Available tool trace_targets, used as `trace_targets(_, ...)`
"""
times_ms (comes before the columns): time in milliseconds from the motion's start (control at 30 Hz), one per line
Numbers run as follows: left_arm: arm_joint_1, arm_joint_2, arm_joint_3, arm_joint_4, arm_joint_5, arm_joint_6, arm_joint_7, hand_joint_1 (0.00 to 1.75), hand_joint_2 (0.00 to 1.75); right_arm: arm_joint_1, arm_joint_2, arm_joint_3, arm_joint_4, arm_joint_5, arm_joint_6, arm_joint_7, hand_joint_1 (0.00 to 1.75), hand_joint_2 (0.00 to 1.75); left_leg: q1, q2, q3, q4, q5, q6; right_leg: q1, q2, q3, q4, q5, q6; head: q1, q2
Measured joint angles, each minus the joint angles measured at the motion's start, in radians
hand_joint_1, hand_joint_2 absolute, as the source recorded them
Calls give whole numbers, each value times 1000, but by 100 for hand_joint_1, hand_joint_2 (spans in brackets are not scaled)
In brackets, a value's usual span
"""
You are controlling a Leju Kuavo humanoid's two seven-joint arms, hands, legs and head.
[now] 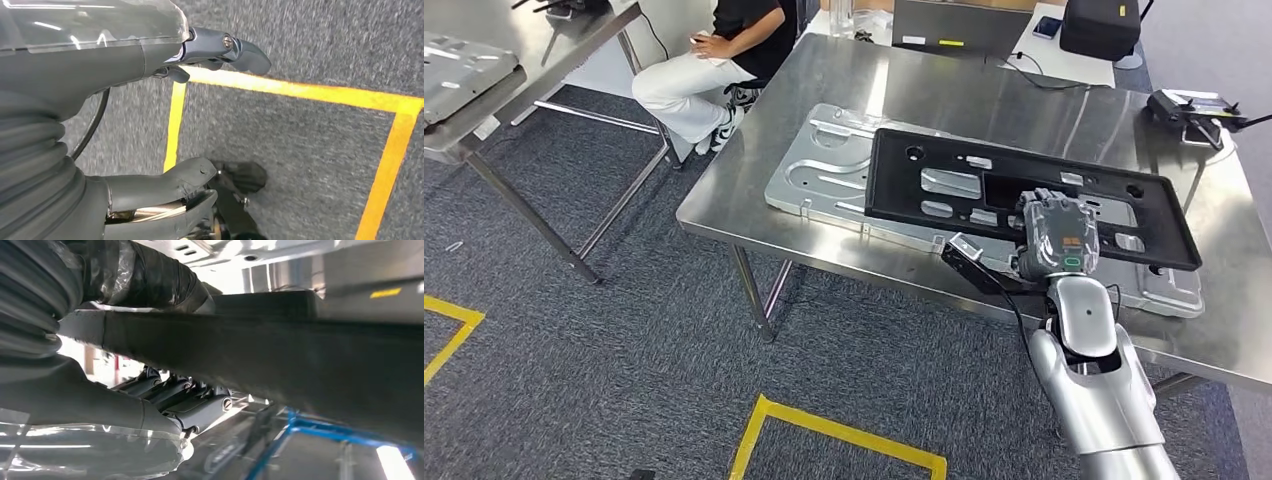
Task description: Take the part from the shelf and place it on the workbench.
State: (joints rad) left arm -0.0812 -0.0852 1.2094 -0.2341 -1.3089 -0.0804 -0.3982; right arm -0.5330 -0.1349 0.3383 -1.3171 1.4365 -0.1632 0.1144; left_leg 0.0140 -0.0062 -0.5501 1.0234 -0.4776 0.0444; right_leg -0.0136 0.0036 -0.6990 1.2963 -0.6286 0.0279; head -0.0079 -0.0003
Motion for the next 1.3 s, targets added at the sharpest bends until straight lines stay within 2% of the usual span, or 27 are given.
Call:
trace_targets(33, 1, 0, -1, 0, -1, 0, 0, 0, 175, -14, -2, 12, 15, 1, 9, -1, 175, 175, 1, -3, 12, 0, -10, -2, -2, -1, -6, -32, 19, 0, 0, 0)
trace_targets(67, 3, 0, -2, 0, -1, -1, 0, 0, 175, -26, -3, 21, 27, 1, 14, -2, 175, 175, 2, -5, 25, -1, -20, -6, -3, -3, -2, -87, 64, -2, 0, 0)
trace_targets(133, 5, 0, -3, 1, -2, -1, 0, 0, 175, -46, -6, 36, 49, 2, 20, -3, 175, 175, 1, -10, 47, 0, -41, -15, 1, -6, 10, -204, 181, -9, 0, 0)
trace_targets(167, 4, 0, -3, 1, -2, -2, 0, 0, 175, -53, -8, 43, 58, 2, 22, -3, 175, 175, 1, -12, 53, -3, -50, -22, 4, -7, 15, -237, 220, -15, 0, 0)
trace_targets(200, 4, 0, -4, 1, -2, -2, 1, 0, 175, -58, -10, 48, 66, 1, 25, -4, 175, 175, -1, -14, 59, 0, -54, -29, 7, -6, 17, -254, 237, -22, 0, 0)
trace_targets(267, 2, 0, -4, 1, -2, -1, 1, 0, 175, -69, -12, 58, 76, -6, 35, -7, 175, 175, -1, -12, 57, 20, -48, -44, 7, -3, 32, -259, 227, -36, 1, 0)
trace_targets(333, 1, 1, -4, 1, -3, -1, 0, 0, 175, -85, -14, 68, 87, -19, 53, -14, 175, 175, -1, -8, 21, 94, -37, -51, 4, -1, 52, -267, 217, -50, 0, 0)
trace_targets(400, -1, 1, -4, 1, -4, -1, 0, 0, 175, -101, -18, 77, 103, -37, 72, -22, 175, 175, 0, -4, -55, 207, -67, -54, 4, 0, 74, -271, 202, -60, 0, 0)
trace_targets(467, 0, 2, -4, 1, -5, -1, 0, 0, 175, -109, -21, 84, 129, -59, 82, -29, 175, 175, 0, -2, -127, 281, -125, -56, 7, 1, 97, -271, 181, -63, 0, 0)
trace_targets(500, 1, 3, -4, 1, -5, -1, 0, 0, 175, -109, -23, 86, 142, -70, 83, -31, 175, 175, 0, -2, -147, 282, -139, -56, 9, 3, 111, -271, 169, -63, 0, 0)
trace_targets(533, 3, 4, -4, 1, -5, -1, 0, 0, 175, -109, -24, 87, 155, -81, 83, -34, 175, 175, 0, -2, -154, 255, -132, -54, 10, 4, 127, -271, 157, -62, 0, 0)
trace_targets(567, 4, 5, -4, 1, -5, -1, 0, 0, 175, -109, -26, 88, 166, -90, 82, -36, 175, 175, -1, -2, -150, 204, -98, -51, 11, 4, 143, -271, 144, -60, 0, 0)
trace_targets(633, 8, 7, -4, 1, -5, -2, 0, 0, 175, -111, -29, 88, 188, -107, 77, -40, 175, 175, -5, -2, -137, 82, 19, -42, 13, 6, 168, -269, 120, -53, 0, 0)
trace_targets(667, 9, 8, -4, 1, -4, -3, 1, 0, 175, -112, -31, 88, 199, -113, 74, -41, 175, 175, -9, -2, -132, 43, 62, -36, 14, 7, 175, -269, 108, -47, 0, 0)
trace_targets(700, 10, 9, -4, 1, -4, -3, 1, 0, 175, -112, -33, 88, 208, -118, 71, -42, 175, 175, -11, -2, -129, 20, 86, -30, 15, 8, 180, -267, 102, -41, 0, 0)
trace_targets(767, 8, 9, -4, 1, -4, -4, 1, 0, 175, -114, -37, 88, 219, -121, 69, -42, 175, 175, -10, -1, -113, 9, 80, -19, 15, 10, 188, -265, 97, -29, 0, 0)
trace_targets(833, 7, 8, -4, 1, -4, -4, 1, 0, 175, -117, -43, 87, 226, -127, 68, -43, 175, 175, -6, 0, -88, -4, 76, -9, 14, 8, 179, -229, 94, -18, 0, 0)
trace_targets(900, 4, 8, -4, 1, -4, -4, 0, 0, 175, -122, -48, 86, 235, -138, 66, -45, 175, 175, -4, 0, -66, -11, 66, -2, 9, 4, 123, -130, 65, -9, 1, 0)
trace_targets(967, 1, 8, -4, 1, -2, -4, -3, 0, 175, -118, -55, 85, 247, -153, 63, -49, 175, 175, -3, -2, -49, -11, 49, -1, 3, 2, 46, -31, 15, -1, 1, 0)
trace_targets(1000, 2, 8, -4, 1, -2, -4, -5, 0, 175, -113, -58, 84, 254, -161, 62, -51, 131, 175, -3, -4, -38, -11, 39, -1, 0, 2, 20, -17, 6, 1, 1, 0)
trace_targets(1033, 3, 8, -4, 1, -2, -4, -6, 0, 175, -108, -61, 82, 260, -169, 59, -54, 87, 175, -3, -5, -25, -10, 28, -2, -1, 1, 7, -32, 17, 3, 1, 0)
trace_targets(1067, 4, 8, -4, 1, -2, -4, -6, 0, 175, -103, -63, 79, 266, -175, 56, -56, 44, 175, -3, -6, -11, -10, 17, -4, -2, 1, 10, -78, 55, 3, 1, 0)
trace_targets(1100, 6, 8, -4, 2, -2, -5, -6, 0, 175, -100, -66, 74, 271, -181, 51, -58, 0, 175, -3, -7, 0, -10, 6, -6, -1, 0, 21, -145, 116, 1, 1, 0)
trace_targets(1133, 6, 8, -4, 2, -3, -7, -6, 0, 175, -98, -68, 70, 278, -185, 45, -61, 0, 175, -4, -7, 11, -10, -4, -10, 2, 0, 29, -200, 166, -4, 0, 0)
trace_targets(1200, 4, 7, -5, 3, -6, -10, -5, 0, 87, -97, -73, 64, 291, -192, 36, -67, 0, 175, -4, -9, 23, -11, -18, -23, 11, 0, 39, -264, 226, -18, 0, 0)
trace_targets(1267, 1, 8, -5, 4, -4, -10, -5, 0, 0, -95, -74, 61, 299, -197, 32, -71, 0, 175, -5, -10, 31, -10, -24, -36, 14, 2, 44, -270, 224, -32, 1, 0)
trace_targets(1300, 1, 8, -5, 4, -1, -11, -6, 0, 0, -95, -74, 59, 301, -199, 31, -72, 0, 175, -5, -8, 33, -3, -28, -40, 12, 3, 52, -274, 223, -38, 1, 0)
